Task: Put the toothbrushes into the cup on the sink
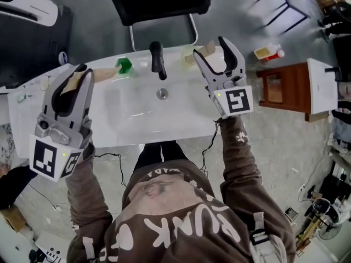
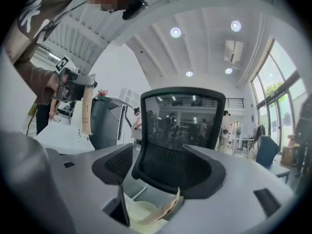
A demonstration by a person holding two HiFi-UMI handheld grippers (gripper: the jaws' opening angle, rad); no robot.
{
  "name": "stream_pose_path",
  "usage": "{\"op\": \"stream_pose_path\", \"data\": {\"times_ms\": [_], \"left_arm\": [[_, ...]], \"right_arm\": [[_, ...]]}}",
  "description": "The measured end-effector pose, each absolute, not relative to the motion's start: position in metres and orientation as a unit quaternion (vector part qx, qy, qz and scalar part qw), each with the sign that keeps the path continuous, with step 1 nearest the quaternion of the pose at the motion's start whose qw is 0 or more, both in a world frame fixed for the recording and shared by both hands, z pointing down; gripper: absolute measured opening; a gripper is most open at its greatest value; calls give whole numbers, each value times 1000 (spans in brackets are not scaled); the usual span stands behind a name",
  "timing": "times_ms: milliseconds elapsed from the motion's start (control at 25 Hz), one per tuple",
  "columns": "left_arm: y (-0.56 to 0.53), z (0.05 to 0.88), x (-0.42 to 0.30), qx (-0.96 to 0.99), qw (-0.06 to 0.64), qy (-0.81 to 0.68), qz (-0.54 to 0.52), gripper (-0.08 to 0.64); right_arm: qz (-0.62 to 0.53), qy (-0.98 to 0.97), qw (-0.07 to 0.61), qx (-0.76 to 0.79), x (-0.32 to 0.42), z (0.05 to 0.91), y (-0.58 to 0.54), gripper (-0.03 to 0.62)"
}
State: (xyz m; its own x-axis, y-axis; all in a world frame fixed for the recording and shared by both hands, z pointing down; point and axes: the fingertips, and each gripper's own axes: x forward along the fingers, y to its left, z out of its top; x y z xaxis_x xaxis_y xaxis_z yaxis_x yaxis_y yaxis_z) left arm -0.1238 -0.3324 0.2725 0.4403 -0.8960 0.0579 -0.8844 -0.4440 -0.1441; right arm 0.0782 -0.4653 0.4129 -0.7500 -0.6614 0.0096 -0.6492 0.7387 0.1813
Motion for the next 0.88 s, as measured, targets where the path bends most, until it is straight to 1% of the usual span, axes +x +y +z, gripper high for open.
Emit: {"op": "stream_pose_path", "data": {"times_ms": [120,360,560,880], "left_arm": [[-337,280,-127,-849,43,524,-60,49],[-350,305,-133,-853,33,518,-56,49],[-365,340,-140,-857,26,511,-56,49],[-381,402,-149,-861,17,504,-69,49]], "right_arm": [[-102,-921,-13,375,99,358,-440,322],[-160,-922,-16,352,117,308,-395,321],[-159,-922,-31,352,104,294,-387,319],[-156,-926,-11,343,93,304,-386,318]]}}
